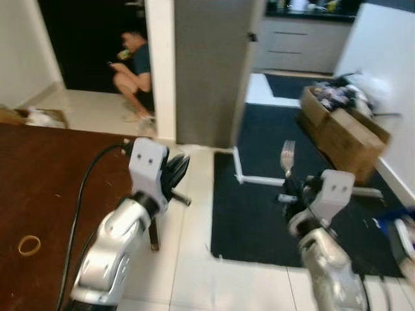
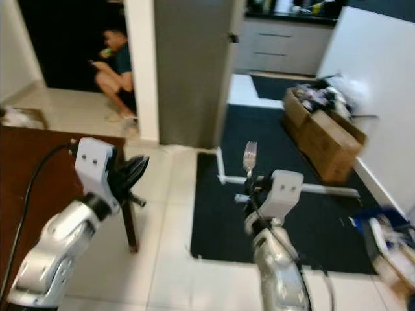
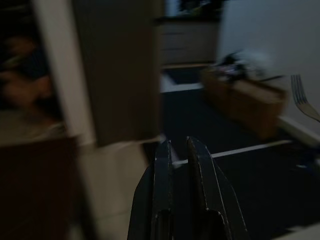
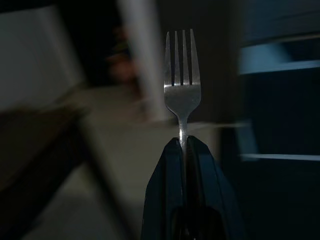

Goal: Setting the table

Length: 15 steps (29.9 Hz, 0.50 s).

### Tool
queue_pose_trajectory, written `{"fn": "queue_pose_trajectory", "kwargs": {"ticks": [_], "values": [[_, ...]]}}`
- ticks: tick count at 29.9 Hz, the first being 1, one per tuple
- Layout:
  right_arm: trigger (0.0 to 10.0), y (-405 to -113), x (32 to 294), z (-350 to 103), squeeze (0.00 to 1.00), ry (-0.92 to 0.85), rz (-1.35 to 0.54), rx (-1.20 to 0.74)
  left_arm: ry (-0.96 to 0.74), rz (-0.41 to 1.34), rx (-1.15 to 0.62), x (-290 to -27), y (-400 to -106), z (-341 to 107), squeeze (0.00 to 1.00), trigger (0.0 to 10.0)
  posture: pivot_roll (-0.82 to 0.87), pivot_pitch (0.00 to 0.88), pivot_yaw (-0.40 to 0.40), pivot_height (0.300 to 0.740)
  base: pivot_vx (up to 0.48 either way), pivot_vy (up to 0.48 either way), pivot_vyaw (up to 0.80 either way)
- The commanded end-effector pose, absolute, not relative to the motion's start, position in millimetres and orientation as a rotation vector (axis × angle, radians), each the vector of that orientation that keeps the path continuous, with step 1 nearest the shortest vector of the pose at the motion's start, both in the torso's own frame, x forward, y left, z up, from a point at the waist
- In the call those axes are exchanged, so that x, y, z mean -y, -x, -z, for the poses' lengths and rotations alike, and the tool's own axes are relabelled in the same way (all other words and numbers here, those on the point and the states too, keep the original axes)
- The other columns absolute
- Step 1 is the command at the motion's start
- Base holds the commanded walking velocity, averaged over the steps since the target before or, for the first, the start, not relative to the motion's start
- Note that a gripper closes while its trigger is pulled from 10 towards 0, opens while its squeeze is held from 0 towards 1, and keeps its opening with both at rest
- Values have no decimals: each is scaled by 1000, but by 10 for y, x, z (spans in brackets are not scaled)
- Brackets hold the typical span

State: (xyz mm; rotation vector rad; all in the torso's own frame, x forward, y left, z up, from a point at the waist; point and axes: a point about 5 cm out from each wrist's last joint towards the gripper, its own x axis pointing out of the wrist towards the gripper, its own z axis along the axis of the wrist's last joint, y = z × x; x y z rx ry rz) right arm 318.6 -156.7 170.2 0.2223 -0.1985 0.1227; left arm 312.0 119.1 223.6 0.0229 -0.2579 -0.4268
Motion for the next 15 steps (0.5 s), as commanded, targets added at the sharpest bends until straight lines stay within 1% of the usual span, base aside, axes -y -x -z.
{"fn": "queue_pose_trajectory", "kwargs": {"ticks": [1,5,7,9,12,15], "values": [[10000,-3158,1632,-1681,0,-236,-112,191,-7,439,225,-1161,-3097,-2179,0,10000,104,44,27,740,0,0,800],[10000,-3131,1551,-1742,0,-345,-209,201,-6,472,156,-1100,-3056,-2080,0,10000,104,46,29,740,0,0,800],[10000,-3121,1532,-1758,0,-365,-233,206,-7,477,148,-1087,-3045,-2065,0,10000,104,46,29,740,0,0,800],[10000,-3068,1438,-1822,0,-419,-343,220,3,494,116,-1033,-3000,-2014,0,10000,103,49,29,740,0,0,800],[10000,-3038,1390,-1849,0,-434,-393,226,16,495,96,-1014,-2985,-1992,0,10000,103,49,29,740,0,0,800],[10000,-2967,1268,-1899,0,-462,-514,232,19,471,29,-989,-2983,-1916,0,10000,105,50,29,740,0,0,800]]}}
